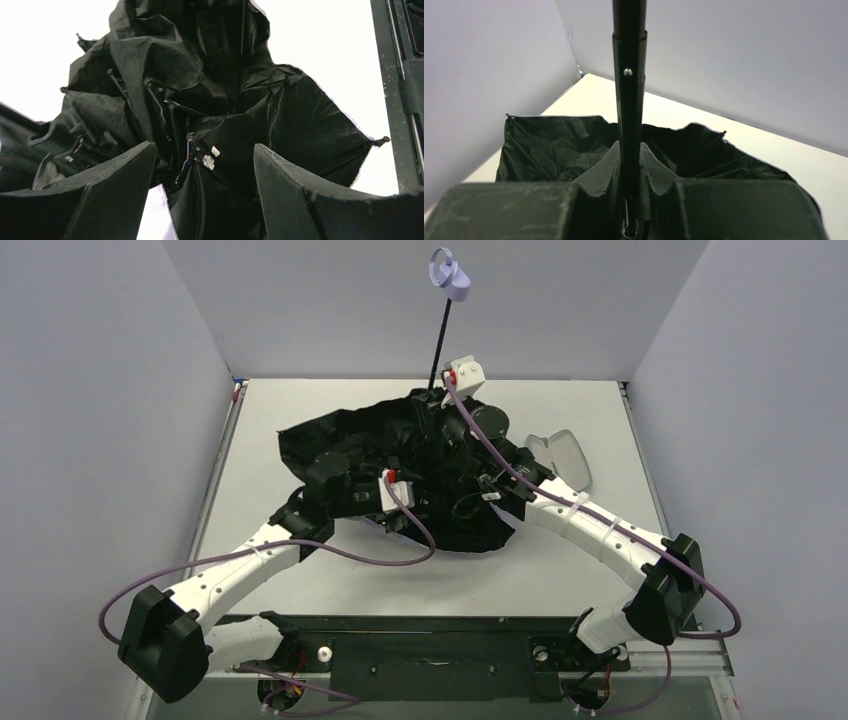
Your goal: Open the umbrella
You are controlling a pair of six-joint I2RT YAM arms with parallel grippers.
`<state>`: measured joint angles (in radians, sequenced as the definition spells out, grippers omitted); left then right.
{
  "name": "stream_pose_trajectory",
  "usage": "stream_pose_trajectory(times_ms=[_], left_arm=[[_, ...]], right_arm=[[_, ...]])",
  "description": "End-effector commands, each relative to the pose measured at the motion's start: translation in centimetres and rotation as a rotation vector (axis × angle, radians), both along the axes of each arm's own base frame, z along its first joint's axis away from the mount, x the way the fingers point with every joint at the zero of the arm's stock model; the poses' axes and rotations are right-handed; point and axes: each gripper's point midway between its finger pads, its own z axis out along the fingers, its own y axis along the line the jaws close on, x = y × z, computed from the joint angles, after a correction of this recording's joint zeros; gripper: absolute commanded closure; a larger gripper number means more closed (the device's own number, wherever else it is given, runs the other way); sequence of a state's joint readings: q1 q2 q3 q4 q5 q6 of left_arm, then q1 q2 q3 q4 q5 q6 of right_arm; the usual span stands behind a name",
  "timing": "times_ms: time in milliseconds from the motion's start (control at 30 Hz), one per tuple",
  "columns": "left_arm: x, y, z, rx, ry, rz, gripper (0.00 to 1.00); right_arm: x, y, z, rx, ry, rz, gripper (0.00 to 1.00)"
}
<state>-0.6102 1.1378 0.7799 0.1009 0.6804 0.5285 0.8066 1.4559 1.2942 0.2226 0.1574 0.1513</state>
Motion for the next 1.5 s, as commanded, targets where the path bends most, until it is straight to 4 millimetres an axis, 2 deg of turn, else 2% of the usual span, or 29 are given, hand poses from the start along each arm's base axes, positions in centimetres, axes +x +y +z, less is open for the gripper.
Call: stream_pose_trajectory(times_ms=[0, 67, 100, 133, 167, 233, 300, 333, 400, 533, 633, 700, 767, 800, 867, 900, 933, 967, 1000, 1033, 1067, 1100, 1133, 1167, 1200, 1267, 1367, 1467], left_arm=[[0.4, -2.1, 1.1, -0.007, -0.087, -0.073, 0.33], [-0.2, -2.2, -1.0, 0.047, -0.047, -0.114, 0.46], [-0.8, -1.7, -2.9, 0.111, -0.017, -0.135, 0.56], [-1.2, -1.2, -4.1, 0.149, -0.004, -0.147, 0.62], [-1.9, -0.2, -5.5, 0.202, 0.009, -0.161, 0.74], [-3.6, 1.9, -8.1, 0.261, 0.062, -0.171, 0.89], [-5.1, 3.9, -9.2, 0.295, 0.071, -0.181, 0.97], [-5.5, 4.6, -9.7, 0.312, 0.071, -0.180, 1.00], [-7.7, 6.6, -11.6, 0.387, 0.073, -0.218, 1.00], [-10.1, 9.3, -14.5, 0.511, 0.005, -0.307, 1.00], [-11.0, 10.2, -15.4, 0.558, -0.006, -0.360, 1.00], [-11.6, 10.7, -15.7, 0.587, -0.024, -0.397, 0.99], [-11.6, 10.9, -15.6, 0.595, -0.032, -0.399, 0.87], [-11.2, 10.6, -15.2, 0.578, -0.015, -0.359, 0.85], [-10.2, 10.1, -14.4, 0.540, 0.006, -0.294, 0.80], [-9.6, 9.8, -14.0, 0.520, 0.020, -0.262, 0.74], [-8.5, 9.2, -13.1, 0.475, 0.035, -0.210, 0.71], [-7.6, 8.8, -12.3, 0.438, 0.030, -0.177, 0.65], [-7.2, 8.5, -11.6, 0.406, 0.069, -0.155, 0.59], [-6.7, 8.5, -11.2, 0.391, 0.083, -0.134, 0.49], [-6.5, 8.4, -10.7, 0.376, 0.102, -0.132, 0.46], [-6.6, 8.8, -10.9, 0.389, 0.118, -0.136, 0.43], [-6.4, 8.8, -10.6, 0.390, 0.120, -0.138, 0.41], [-6.8, 9.1, -10.8, 0.403, 0.131, -0.148, 0.38], [-6.7, 9.3, -10.6, 0.398, 0.131, -0.145, 0.37], [-6.8, 9.6, -10.0, 0.383, 0.131, -0.133, 0.36], [-5.9, 9.4, -7.5, 0.285, 0.151, -0.036, 0.36], [-4.0, 9.2, -4.7, 0.148, 0.186, 0.083, 0.35]], right_arm=[[-1.1, 0.0, 7.1, 0.162, -0.118, 0.040, 1.00], [-0.8, -0.2, 7.7, 0.166, -0.126, 0.055, 1.00], [-0.5, -0.3, 7.8, 0.165, -0.128, 0.058, 1.00], [-0.1, -0.8, 8.4, 0.166, -0.140, 0.059, 1.00], [0.1, -1.1, 8.7, 0.164, -0.145, 0.060, 1.00], [0.8, -1.9, 9.6, 0.154, -0.170, 0.064, 1.00], [1.8, -3.2, 10.0, 0.133, -0.188, 0.055, 1.00], [1.9, -3.3, 10.0, 0.126, -0.192, 0.064, 1.00], [2.6, -3.9, 10.0, 0.118, -0.198, 0.069, 1.00], [4.1, -4.3, 10.0, 0.124, -0.205, 0.080, 1.00], [4.6, -4.1, 10.9, 0.149, -0.222, 0.088, 1.00], [4.8, -3.6, 10.5, 0.153, -0.213, 0.102, 1.00], [4.6, -2.8, 9.4, 0.132, -0.197, 0.142, 1.00], [4.5, -2.4, 8.5, 0.113, -0.182, 0.163, 1.00], [3.9, -1.2, 5.4, 0.037, -0.108, 0.243, 1.00], [3.1, -0.5, 4.4, -0.005, -0.099, 0.312, 0.96], [2.5, -0.3, 2.5, -0.040, -0.047, 0.346, 0.91], [1.4, -0.1, 2.1, -0.072, -0.053, 0.401, 0.83], [0.7, -0.2, -0.2, -0.112, 0.000, 0.436, 0.78], [0.1, -0.6, -0.4, -0.152, -0.017, 0.448, 0.66], [-0.6, -1.0, -3.1, -0.228, 0.028, 0.471, 0.61], [-1.2, -1.4, -3.6, -0.262, 0.034, 0.484, 0.52], [-2.0, -2.1, -6.2, -0.346, 0.076, 0.506, 0.49], [-2.7, -2.7, -6.9, -0.386, 0.087, 0.517, 0.44], [-3.5, -3.7, -9.2, -0.467, 0.123, 0.536, 0.44], [-4.9, -5.5, -11.8, -0.576, 0.164, 0.549, 0.55], [-7.3, -7.8, -14.1, -0.666, 0.197, 0.569, 0.60], [-9.3, -8.6, -15.8, -0.737, 0.191, 0.602, 0.65]])
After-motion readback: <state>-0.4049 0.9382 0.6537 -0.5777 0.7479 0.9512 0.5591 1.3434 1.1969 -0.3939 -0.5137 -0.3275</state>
